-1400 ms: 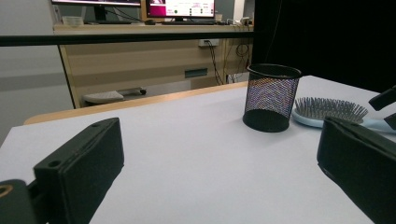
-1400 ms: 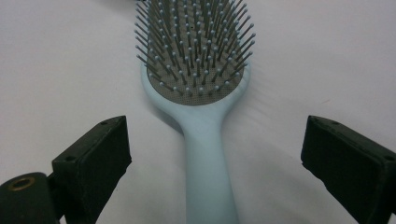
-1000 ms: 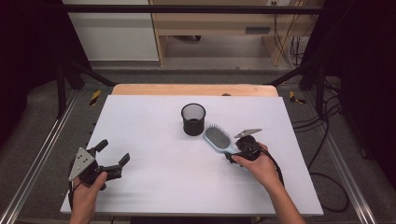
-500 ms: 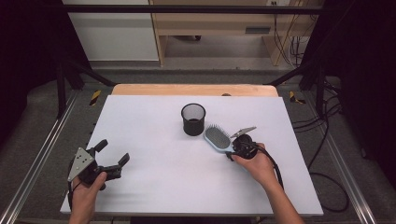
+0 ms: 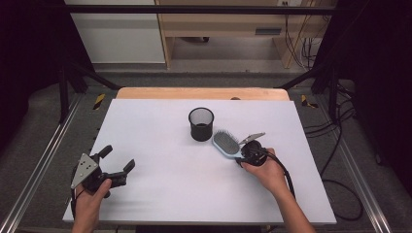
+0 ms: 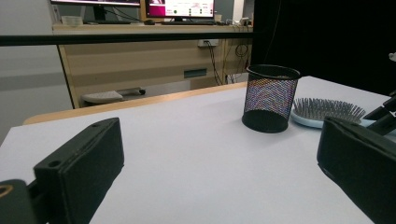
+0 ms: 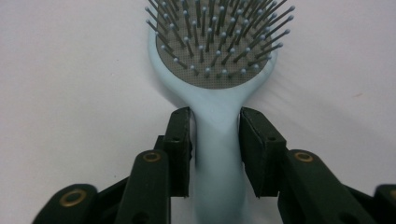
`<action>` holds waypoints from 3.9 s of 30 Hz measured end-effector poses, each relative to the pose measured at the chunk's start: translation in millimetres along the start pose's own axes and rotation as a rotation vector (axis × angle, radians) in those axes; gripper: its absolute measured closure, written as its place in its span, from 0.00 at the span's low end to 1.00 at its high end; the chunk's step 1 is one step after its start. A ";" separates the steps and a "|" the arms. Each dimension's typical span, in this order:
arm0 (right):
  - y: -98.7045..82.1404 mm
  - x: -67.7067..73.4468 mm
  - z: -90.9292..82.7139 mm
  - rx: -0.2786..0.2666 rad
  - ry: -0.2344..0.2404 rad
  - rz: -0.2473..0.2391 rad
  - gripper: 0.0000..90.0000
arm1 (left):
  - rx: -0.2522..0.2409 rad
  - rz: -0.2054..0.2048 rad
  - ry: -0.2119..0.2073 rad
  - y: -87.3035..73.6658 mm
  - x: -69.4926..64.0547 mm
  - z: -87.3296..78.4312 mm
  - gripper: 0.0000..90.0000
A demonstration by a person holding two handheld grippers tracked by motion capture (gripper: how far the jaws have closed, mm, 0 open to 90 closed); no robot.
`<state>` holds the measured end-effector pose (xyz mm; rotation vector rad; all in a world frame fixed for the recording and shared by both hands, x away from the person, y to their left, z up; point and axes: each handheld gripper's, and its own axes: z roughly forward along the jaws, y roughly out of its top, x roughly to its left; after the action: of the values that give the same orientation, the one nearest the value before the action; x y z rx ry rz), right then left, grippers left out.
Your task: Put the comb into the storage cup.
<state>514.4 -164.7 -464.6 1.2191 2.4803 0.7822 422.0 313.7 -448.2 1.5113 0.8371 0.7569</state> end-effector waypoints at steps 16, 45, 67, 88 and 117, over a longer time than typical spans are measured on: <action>-2.3 3.7 -7.4 0.007 -0.021 -0.035 0.77 | 0.002 -0.001 0.010 0.2 0.6 -0.9 0.01; -0.1 30.2 -58.6 -0.482 -0.034 -0.056 0.77 | -0.026 0.010 -0.069 50.4 -51.0 29.0 0.01; 40.4 74.3 -37.7 -0.690 -0.028 -0.106 0.77 | 0.045 -0.039 -0.238 106.9 -118.1 130.3 0.02; 33.5 81.6 -46.2 -0.759 0.022 -0.082 0.77 | 0.055 -0.142 -0.278 106.2 -119.8 147.2 0.03; 33.8 88.5 -43.6 -0.785 0.069 -0.068 0.77 | 0.063 -0.205 -0.269 115.4 -123.1 161.8 0.23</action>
<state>462.4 -92.8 -409.7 0.8087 1.9048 1.5833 502.8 117.9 -349.4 1.5156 0.8019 0.3697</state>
